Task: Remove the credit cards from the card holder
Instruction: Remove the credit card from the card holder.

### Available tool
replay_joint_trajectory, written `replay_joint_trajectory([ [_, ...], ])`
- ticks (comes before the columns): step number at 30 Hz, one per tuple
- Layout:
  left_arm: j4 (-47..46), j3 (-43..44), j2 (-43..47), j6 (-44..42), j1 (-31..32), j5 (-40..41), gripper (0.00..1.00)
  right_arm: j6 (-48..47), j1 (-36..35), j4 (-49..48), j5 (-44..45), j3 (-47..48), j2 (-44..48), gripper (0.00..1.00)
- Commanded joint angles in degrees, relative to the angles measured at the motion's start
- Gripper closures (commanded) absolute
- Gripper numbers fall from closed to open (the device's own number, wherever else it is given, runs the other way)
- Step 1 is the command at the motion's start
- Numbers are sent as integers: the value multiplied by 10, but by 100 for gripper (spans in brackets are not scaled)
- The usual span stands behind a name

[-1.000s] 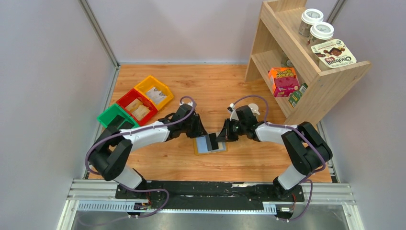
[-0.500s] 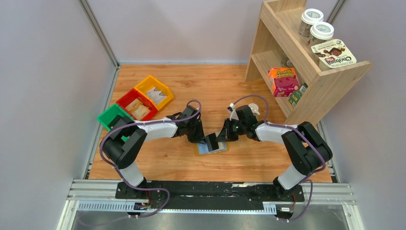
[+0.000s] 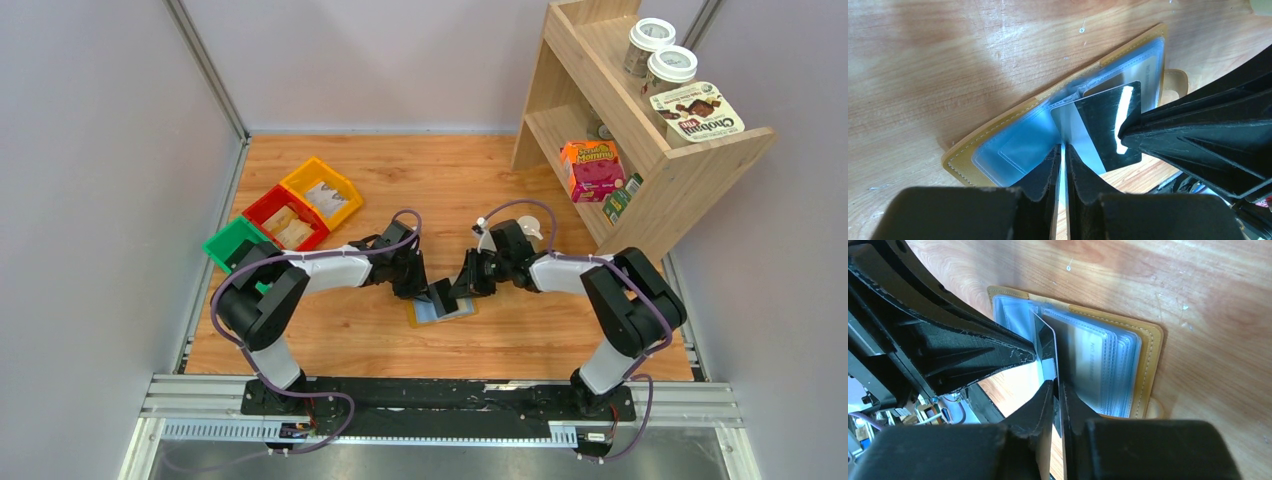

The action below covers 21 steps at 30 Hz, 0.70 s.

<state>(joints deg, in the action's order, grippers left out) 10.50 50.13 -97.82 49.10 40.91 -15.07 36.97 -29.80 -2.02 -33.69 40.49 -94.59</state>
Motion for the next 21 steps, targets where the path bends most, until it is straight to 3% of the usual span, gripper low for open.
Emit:
replay_joint_trajectory([
  [1,23,-13,-21,-16,2,14,85,-16,3,-7,-23,20,-12,95],
  [2,24,-13,-20,-16,2,14,85,-22,3,3,-19,23,-9,100],
  [14,36,-5,-5,-9,-7,41,84,-90,21,154,85,38,150,100],
  [18,52,27,24,-9,-18,36,71,-121,19,180,110,49,200,100],
  [21,74,69,59,-15,-25,43,49,-152,9,196,139,64,241,100],
])
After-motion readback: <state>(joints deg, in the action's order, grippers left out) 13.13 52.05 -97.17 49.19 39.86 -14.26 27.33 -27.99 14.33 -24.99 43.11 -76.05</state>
